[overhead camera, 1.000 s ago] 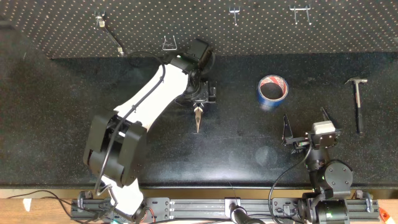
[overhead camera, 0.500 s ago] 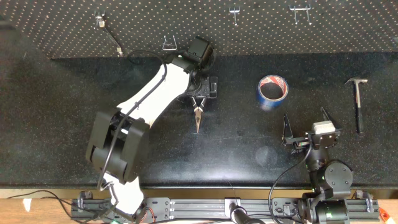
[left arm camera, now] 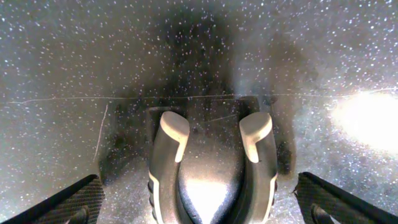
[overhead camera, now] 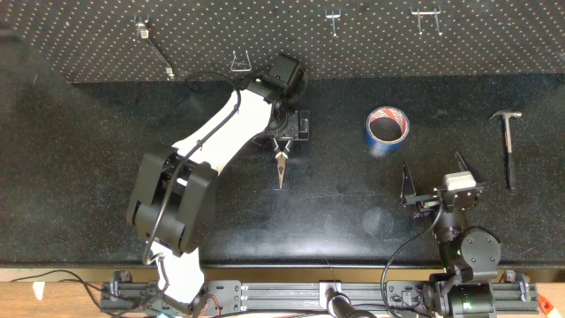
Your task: Place Tools Onto Pegboard
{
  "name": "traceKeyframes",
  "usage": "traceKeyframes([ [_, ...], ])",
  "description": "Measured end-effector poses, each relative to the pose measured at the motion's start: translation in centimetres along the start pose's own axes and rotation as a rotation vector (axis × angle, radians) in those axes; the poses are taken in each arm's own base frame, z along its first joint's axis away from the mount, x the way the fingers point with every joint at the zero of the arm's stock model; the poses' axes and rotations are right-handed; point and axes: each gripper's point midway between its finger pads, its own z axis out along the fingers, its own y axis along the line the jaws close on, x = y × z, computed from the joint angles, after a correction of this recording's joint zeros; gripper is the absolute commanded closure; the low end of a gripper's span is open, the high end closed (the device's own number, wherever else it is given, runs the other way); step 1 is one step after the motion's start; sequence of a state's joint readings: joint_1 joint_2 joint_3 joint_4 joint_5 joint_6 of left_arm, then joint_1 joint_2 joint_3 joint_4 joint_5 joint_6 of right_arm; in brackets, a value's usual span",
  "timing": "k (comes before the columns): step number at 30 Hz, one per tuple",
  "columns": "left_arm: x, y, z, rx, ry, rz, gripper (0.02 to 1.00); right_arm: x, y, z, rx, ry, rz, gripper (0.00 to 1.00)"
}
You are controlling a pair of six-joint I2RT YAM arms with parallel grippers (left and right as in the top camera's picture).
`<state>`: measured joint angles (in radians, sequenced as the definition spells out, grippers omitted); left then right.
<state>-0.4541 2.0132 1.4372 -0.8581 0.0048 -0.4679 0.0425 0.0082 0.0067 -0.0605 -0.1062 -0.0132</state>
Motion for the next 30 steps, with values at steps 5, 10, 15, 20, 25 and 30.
traceKeyframes([
  [5,0.1,0.0,0.4,-0.004,0.009,0.000,0.020,0.0,0.0,0.0,0.000,0.000,0.000,0.025],
  [10,0.0,0.0,0.4,-0.003,0.007,-0.004,0.505,0.0,0.0,0.0,0.000,0.000,0.000,0.025],
  [15,-0.2,-0.2,0.3,0.003,0.003,0.003,0.836,0.0,0.0,0.0,0.000,0.000,0.000,0.025],
  [20,-0.2,-0.2,0.3,0.002,0.003,0.005,0.993,0.0,0.0,0.0,0.000,0.000,0.000,0.025],
  [25,1.0,-0.6,0.0,-0.033,0.022,0.037,0.991,0.0,0.0,0.0,0.000,0.000,0.000,0.025],
  [30,1.6,0.0,-5.4,-0.032,-0.079,0.051,0.991,0.0,0.0,0.0,0.000,0.000,0.000,0.025],
])
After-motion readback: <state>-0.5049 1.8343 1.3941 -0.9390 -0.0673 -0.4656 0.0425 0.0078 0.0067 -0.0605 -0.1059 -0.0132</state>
